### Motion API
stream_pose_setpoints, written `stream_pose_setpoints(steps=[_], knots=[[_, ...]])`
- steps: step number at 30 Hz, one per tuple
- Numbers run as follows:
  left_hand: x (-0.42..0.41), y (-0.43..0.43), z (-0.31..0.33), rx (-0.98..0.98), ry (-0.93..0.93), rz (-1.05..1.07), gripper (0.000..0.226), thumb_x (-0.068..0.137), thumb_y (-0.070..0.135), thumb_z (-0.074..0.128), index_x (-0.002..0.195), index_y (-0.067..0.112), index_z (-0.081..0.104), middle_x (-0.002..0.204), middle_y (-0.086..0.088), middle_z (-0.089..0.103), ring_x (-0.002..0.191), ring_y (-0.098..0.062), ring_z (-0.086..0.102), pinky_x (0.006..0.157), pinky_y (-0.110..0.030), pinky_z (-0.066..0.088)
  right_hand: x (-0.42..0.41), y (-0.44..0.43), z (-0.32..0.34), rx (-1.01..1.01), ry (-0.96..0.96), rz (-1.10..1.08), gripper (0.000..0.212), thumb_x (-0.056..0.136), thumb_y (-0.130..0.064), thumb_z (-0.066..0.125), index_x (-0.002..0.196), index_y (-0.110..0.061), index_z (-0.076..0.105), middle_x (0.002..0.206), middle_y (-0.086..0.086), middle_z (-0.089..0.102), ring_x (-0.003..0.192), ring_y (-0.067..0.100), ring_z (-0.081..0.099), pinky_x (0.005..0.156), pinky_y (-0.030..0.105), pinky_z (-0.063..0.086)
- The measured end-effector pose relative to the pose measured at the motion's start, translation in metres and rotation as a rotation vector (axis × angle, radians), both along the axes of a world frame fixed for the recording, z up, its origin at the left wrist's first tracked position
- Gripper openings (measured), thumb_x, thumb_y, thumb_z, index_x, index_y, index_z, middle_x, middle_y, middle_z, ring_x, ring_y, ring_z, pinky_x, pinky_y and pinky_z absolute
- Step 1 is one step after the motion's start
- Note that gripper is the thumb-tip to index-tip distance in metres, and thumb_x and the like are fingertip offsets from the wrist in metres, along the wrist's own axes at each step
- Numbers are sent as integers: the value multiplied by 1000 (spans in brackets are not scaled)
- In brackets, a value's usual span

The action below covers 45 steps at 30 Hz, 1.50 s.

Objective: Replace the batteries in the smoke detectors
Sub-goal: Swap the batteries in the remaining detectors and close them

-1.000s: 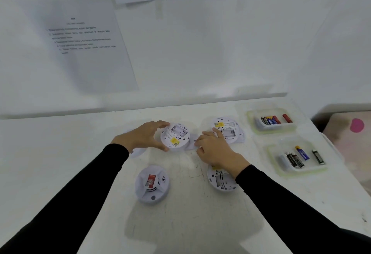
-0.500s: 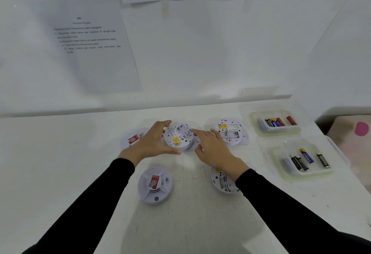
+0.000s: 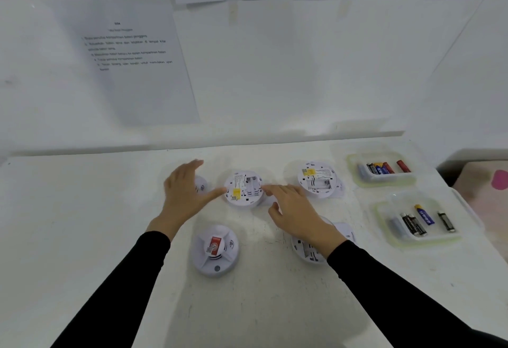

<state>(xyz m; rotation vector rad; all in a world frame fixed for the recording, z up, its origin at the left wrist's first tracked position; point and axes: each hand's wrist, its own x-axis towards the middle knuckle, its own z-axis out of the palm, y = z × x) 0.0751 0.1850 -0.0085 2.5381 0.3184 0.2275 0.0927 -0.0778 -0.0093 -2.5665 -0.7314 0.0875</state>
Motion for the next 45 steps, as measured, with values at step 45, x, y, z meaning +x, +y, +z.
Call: stream_pose_setpoints(steps=[45], knots=[[-28,-313,50,-1775,130,-200,52,100,47,40,138,13,48,134,-17,55,125,-33,53,94,-44,52,-24,-204,79,93,-293,247,74,61,-25,63,131,-13,43,124,-2,39,103,20,40,93,39,38]])
